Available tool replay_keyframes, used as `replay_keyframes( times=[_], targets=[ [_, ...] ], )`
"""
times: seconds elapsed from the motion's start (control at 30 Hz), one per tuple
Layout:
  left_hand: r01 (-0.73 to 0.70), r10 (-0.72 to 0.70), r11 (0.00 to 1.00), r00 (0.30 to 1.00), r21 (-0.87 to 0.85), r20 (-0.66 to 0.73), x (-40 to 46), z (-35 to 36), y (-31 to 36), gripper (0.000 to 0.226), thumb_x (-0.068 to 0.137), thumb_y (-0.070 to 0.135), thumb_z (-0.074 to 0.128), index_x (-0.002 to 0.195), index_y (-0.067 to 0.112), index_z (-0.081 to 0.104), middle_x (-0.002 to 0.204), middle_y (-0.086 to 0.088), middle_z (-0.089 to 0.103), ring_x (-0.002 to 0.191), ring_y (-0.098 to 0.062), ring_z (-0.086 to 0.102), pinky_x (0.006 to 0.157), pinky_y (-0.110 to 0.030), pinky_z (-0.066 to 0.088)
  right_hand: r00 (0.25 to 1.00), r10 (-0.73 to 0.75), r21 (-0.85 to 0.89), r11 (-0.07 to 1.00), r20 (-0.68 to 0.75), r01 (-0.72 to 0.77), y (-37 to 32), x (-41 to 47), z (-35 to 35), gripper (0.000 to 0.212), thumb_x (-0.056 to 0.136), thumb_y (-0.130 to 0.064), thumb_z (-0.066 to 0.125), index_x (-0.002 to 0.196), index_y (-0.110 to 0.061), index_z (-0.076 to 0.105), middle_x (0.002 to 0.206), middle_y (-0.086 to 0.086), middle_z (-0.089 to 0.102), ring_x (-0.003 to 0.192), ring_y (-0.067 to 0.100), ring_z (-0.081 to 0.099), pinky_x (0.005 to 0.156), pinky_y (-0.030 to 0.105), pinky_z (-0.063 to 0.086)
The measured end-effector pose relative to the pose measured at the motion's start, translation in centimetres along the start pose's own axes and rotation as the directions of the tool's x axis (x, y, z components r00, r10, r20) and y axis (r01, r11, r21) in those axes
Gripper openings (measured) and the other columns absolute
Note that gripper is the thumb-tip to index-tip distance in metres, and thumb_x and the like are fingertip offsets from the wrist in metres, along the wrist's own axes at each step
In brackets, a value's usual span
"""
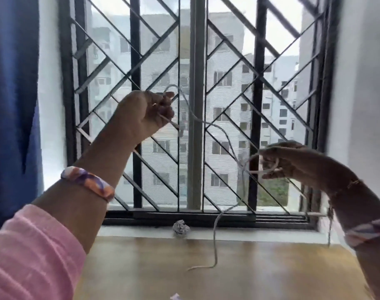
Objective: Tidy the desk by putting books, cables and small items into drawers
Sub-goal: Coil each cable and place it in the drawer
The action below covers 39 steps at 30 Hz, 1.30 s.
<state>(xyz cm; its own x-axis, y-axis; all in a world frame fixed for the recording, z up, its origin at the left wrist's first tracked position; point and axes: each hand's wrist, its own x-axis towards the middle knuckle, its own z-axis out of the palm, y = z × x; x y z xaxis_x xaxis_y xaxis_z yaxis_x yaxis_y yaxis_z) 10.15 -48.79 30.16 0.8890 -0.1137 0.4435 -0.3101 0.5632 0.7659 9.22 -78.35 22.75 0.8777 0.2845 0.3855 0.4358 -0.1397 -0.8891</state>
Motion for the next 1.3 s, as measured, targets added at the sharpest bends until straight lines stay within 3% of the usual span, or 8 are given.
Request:
replay_keyframes(
  times=[0.17, 0.27, 0.6, 0.73, 0.83, 0.93, 1.13, 1.3],
  targets=[
    [-0.020, 0.018, 1.000, 0.997, 0.019, 0.080, 0.8, 3.9, -2.7, 0.035, 0.054, -0.007, 0.035, 0.082, 0.001, 0.054, 0.064, -0.002, 0.038, 0.050, -0.007, 0.036, 0.046, -0.015, 0.039, 0.981, 0.004, 0.046, 0.999, -0.194, 0.005, -1.7, -4.3, -3.4, 0.026, 0.049, -0.039, 0.081, 0.059, -0.019, 0.069, 0.055, -0.007, 0.059, 0.049, 0.003, 0.056, 0.063, 0.027, 0.056],
    [0.059, -0.074, 0.990, 0.990, 0.128, 0.118, 1.2, 5.5, -5.5, 0.042, 0.069, -0.020, 0.024, 0.085, 0.005, 0.054, 0.065, -0.002, 0.034, 0.055, -0.009, 0.034, 0.055, -0.022, 0.044, 0.949, 0.072, -0.047, 0.995, -0.306, -0.091, -0.9, -6.0, -5.0, 0.020, 0.064, -0.035, 0.070, 0.061, -0.016, 0.063, 0.059, -0.003, 0.056, 0.052, 0.007, 0.054, 0.065, 0.028, 0.055],
    [0.169, -0.291, 0.891, 0.925, 0.421, 0.245, -0.2, 9.4, -14.5, 0.030, 0.094, -0.002, 0.041, 0.096, 0.012, 0.068, 0.084, -0.008, 0.057, 0.078, -0.015, 0.055, 0.062, -0.032, 0.059, 0.827, 0.561, -0.591, 0.658, -0.028, -0.466, 5.9, -8.0, -7.8, 0.033, 0.076, -0.035, 0.070, 0.097, -0.010, 0.065, 0.080, 0.000, 0.066, 0.073, 0.011, 0.059, 0.066, 0.026, 0.048],
    [0.096, -0.268, 0.710, 0.953, 0.697, 0.142, -0.5, 13.1, -16.6, 0.025, 0.094, 0.005, 0.046, 0.104, 0.014, 0.067, 0.069, -0.004, 0.055, 0.057, -0.011, 0.048, 0.045, -0.022, 0.051, 0.962, 0.267, -0.496, 0.829, -0.056, -0.259, 3.7, -7.2, -9.6, 0.084, 0.071, -0.036, 0.077, 0.139, -0.012, 0.033, 0.129, 0.010, 0.051, 0.112, 0.019, 0.055, 0.088, 0.025, 0.050],
    [0.065, -0.304, 0.614, 0.939, 0.786, 0.160, -1.1, 16.6, -18.5, 0.015, 0.090, 0.004, 0.049, 0.084, 0.000, 0.062, 0.060, -0.003, 0.047, 0.046, -0.008, 0.038, 0.035, -0.016, 0.033, 1.000, 0.015, -0.223, 0.975, -0.006, -0.016, 1.8, -6.9, -10.3, 0.071, 0.073, -0.027, 0.073, 0.134, -0.014, 0.039, 0.113, 0.007, 0.064, 0.098, 0.019, 0.066, 0.084, 0.037, 0.055],
    [0.155, -0.348, 0.687, 0.928, 0.710, 0.133, -1.4, 18.6, -19.3, 0.021, 0.086, 0.004, 0.051, 0.066, 0.007, 0.052, 0.055, -0.001, 0.045, 0.039, -0.006, 0.035, 0.033, -0.014, 0.030, 0.998, -0.058, -0.035, 0.998, -0.033, 0.057, 1.5, -7.4, -11.9, 0.048, 0.071, -0.015, 0.065, 0.118, -0.008, 0.055, 0.077, 0.001, 0.064, 0.055, 0.010, 0.058, 0.062, 0.028, 0.058],
    [0.255, -0.505, 0.750, 0.816, 0.610, 0.280, -3.3, 18.4, -18.8, 0.017, 0.074, 0.024, 0.058, 0.066, 0.009, 0.056, 0.043, 0.005, 0.048, 0.030, -0.001, 0.036, 0.033, -0.012, 0.035, 0.970, -0.164, 0.021, 0.985, -0.177, 0.171, 3.5, -8.0, -15.3, 0.016, 0.070, -0.020, 0.067, 0.083, -0.011, 0.068, 0.063, -0.005, 0.062, 0.052, 0.005, 0.042, 0.050, 0.020, 0.035],
    [0.161, -0.235, 0.969, 0.828, 0.185, 0.509, -3.1, 19.0, -19.7, 0.023, 0.061, 0.033, 0.078, 0.058, 0.018, 0.061, 0.042, 0.007, 0.048, 0.035, -0.002, 0.045, 0.052, -0.020, 0.050, 0.935, -0.284, 0.045, 0.953, -0.212, 0.299, 3.0, -6.5, -15.1, 0.011, 0.080, -0.020, 0.065, 0.070, -0.016, 0.067, 0.052, -0.012, 0.053, 0.043, 0.001, 0.036, 0.043, 0.017, 0.027]
  ],
)
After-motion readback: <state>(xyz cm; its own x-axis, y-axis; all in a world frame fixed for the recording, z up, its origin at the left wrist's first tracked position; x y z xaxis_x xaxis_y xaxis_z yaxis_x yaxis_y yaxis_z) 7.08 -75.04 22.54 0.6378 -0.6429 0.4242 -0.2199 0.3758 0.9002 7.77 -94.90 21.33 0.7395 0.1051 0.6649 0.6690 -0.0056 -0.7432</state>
